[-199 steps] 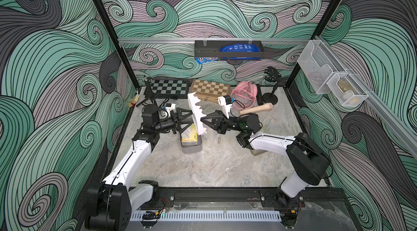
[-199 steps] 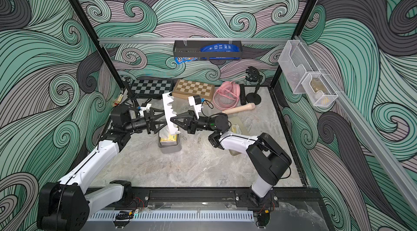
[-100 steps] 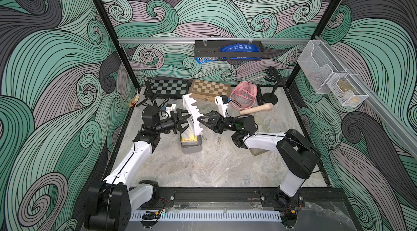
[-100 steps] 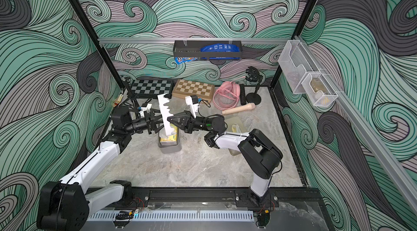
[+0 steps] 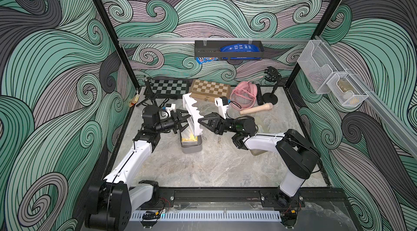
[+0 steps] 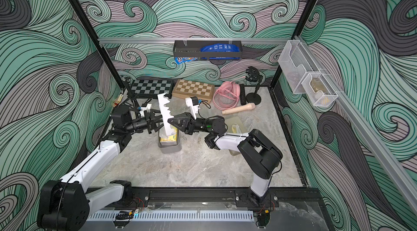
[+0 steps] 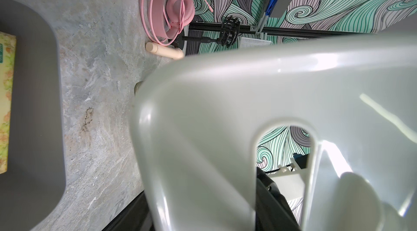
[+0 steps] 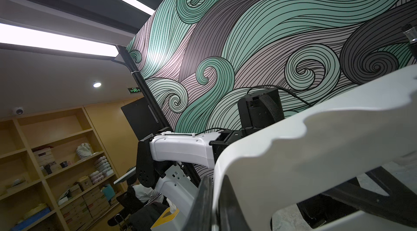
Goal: Put the tissue paper into the tissue box
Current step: Pick up the box lid from the center of the board, then close the box lid on the tissue box.
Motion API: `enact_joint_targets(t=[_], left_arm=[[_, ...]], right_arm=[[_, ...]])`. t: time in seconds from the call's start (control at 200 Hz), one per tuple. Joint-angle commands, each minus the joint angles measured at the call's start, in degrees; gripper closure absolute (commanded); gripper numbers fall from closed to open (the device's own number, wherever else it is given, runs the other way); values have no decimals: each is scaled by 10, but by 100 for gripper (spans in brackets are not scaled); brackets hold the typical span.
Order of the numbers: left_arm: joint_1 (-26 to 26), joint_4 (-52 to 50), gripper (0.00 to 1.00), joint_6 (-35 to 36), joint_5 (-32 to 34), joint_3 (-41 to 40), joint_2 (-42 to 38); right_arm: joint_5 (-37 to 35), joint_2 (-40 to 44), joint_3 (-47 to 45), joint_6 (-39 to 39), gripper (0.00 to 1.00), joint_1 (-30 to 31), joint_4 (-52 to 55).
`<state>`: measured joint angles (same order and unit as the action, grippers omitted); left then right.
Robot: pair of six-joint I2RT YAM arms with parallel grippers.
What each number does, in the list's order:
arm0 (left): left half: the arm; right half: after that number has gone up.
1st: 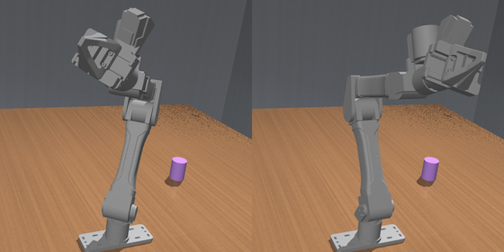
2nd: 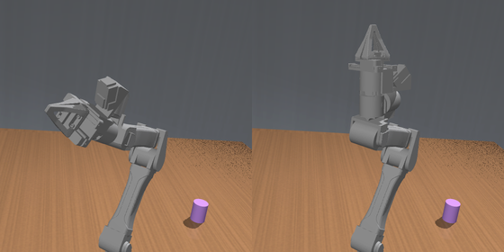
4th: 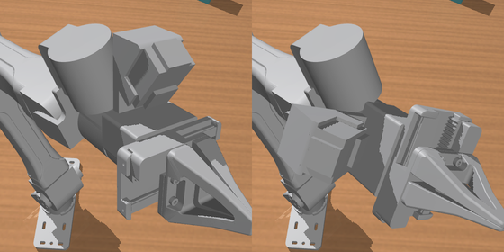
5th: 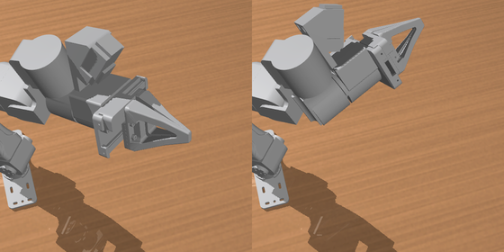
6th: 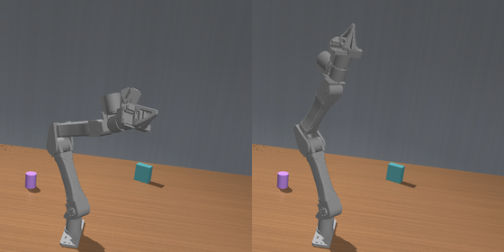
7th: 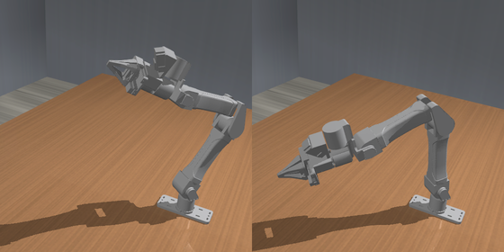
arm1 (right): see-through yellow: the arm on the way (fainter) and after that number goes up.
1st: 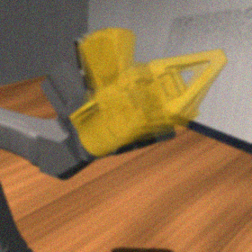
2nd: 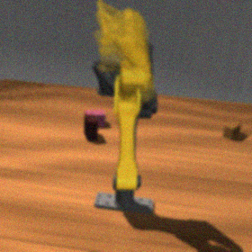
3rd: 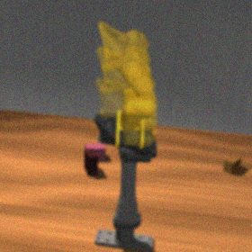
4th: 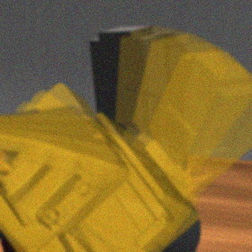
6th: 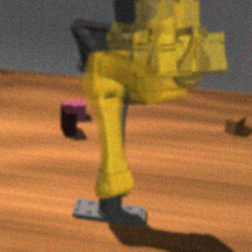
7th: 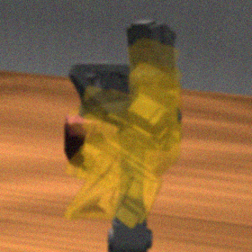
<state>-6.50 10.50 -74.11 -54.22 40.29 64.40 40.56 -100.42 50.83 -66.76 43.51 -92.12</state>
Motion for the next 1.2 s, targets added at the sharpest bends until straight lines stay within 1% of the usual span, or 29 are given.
enact_joint_targets(t=[0.0,0.08,0.155,0.24,0.3,0.375,0.455,0.5,0.55,0.605,0.7,0.876,0.896,1.001,1.101,1.196], left_arm=[[-2,-108,54,127,19,60,2],[-1,-211,54,207,50,96,4],[2,-257,54,248,65,110,6],[6,-290,54,277,75,117,9],[9,-335,54,313,102,137,15],[8,-413,54,379,167,175,30],[8,-498,54,441,236,207,52],[8,-530,54,463,273,216,64],[8,-552,55,479,301,222,77],[7,-573,57,487,337,232,93],[-2,-607,58,491,387,259,129],[-50,-607,58,460,443,277,167],[-56,-609,58,458,448,280,186],[-84,-625,57,448,485,303,218],[-98,-632,57,437,494,322,240],[-111,-645,56,431,519,343,260]], right_arm=[[-3,13,-19,-3,63,-23,-33],[0,35,-46,7,57,-53,-9],[13,66,-70,46,52,-78,42],[31,101,-83,116,50,-100,158],[27,129,-97,167,49,-118,252],[3,171,-115,225,47,-142,354],[-20,206,-112,298,46,-162,476],[-31,218,-104,335,46,-169,537],[-32,225,-98,360,45,-176,576],[-30,227,-97,367,45,-185,595],[-24,224,-100,369,45,-191,606],[-8,213,-101,380,45,-192,609],[-6,213,-101,383,45,-192,612],[3,210,-99,394,45,-192,617],[18,208,-100,400,44,-194,615],[27,206,-102,407,44,-195,613]])
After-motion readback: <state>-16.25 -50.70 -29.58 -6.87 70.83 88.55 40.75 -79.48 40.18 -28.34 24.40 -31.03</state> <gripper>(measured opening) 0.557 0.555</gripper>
